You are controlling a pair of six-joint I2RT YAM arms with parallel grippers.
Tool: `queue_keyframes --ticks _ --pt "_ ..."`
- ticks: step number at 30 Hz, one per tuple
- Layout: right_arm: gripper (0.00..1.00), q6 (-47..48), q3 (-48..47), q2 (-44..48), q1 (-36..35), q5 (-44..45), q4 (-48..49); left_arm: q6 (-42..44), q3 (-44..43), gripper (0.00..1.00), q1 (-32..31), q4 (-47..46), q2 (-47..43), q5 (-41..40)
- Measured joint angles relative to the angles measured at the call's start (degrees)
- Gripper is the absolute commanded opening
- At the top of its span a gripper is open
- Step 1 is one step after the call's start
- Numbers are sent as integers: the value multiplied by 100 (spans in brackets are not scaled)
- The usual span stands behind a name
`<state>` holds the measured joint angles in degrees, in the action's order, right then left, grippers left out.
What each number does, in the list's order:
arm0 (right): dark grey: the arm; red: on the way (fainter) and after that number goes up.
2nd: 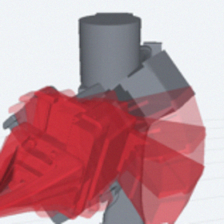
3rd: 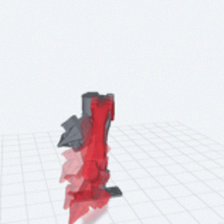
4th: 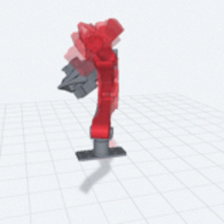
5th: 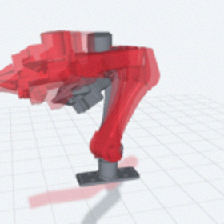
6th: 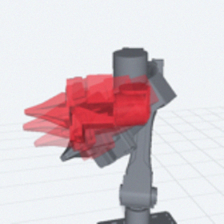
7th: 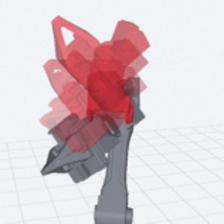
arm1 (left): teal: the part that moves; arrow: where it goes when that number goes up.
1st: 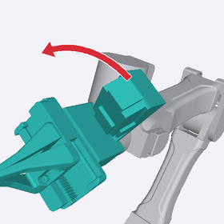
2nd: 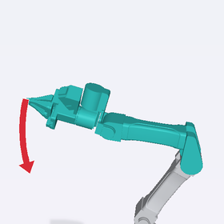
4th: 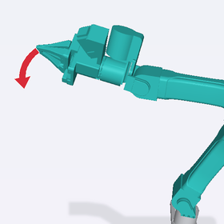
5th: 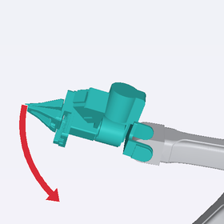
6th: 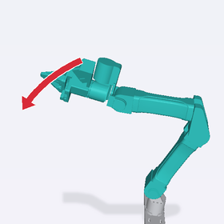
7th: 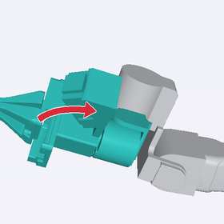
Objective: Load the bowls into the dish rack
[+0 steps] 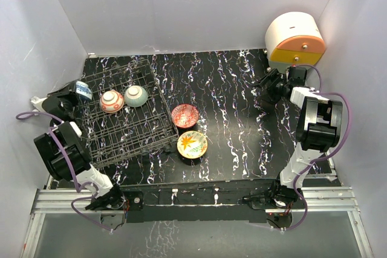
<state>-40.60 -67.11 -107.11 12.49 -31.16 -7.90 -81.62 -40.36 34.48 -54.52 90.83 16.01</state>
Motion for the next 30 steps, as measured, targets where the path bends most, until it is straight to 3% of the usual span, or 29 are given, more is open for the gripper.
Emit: queue_keyframes --ticks 11,23,30 --pt "79 0 48 -46 0 -136 304 271 -459 0 -111 363 358 -72" --pt "79 20 0 -396 0 -188 352 514 -909 0 -708 535 1248 -640" --pt "79 48 -37 -400 0 -208 348 542 -896 0 -728 553 1379 -984"
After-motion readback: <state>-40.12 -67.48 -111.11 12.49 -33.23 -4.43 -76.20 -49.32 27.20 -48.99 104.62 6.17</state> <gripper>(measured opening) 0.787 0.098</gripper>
